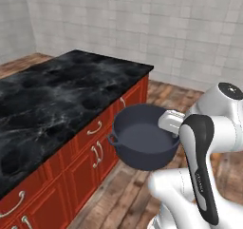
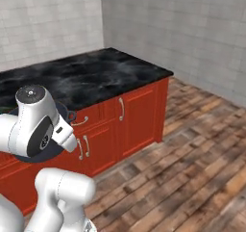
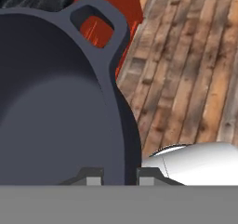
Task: Move the pot and pan from the stove into the sink.
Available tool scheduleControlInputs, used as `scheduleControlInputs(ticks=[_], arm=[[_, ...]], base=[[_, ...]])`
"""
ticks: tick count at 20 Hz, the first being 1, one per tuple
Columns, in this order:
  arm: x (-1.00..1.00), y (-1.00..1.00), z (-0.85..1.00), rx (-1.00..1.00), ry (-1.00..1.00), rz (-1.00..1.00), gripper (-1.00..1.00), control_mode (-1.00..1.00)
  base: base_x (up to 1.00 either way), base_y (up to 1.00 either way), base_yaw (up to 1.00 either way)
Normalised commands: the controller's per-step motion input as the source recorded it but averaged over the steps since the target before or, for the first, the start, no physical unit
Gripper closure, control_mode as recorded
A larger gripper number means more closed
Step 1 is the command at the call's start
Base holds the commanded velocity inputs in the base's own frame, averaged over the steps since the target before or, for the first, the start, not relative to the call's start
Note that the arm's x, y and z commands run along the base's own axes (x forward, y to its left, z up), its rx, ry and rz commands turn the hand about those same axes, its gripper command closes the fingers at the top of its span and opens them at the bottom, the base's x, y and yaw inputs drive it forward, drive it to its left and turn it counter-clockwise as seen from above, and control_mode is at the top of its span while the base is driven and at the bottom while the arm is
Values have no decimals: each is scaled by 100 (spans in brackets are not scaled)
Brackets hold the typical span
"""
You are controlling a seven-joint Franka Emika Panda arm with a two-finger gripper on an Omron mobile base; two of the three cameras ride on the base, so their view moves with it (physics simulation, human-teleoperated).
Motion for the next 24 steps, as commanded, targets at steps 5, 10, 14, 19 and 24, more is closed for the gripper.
scheduleControlInputs(ticks=[5,10,14,19,24], arm=[[0,0,0,0,0,0,100,100],[0,0,0,0,0,0,100,100],[0,0,0,0,0,0,100,100],[0,0,0,0,0,0,100,100],[0,0,0,0,0,0,100,100]], base=[[-4,0,50],[-4,0,50],[-4,0,50],[-4,0,50],[-4,0,49]])
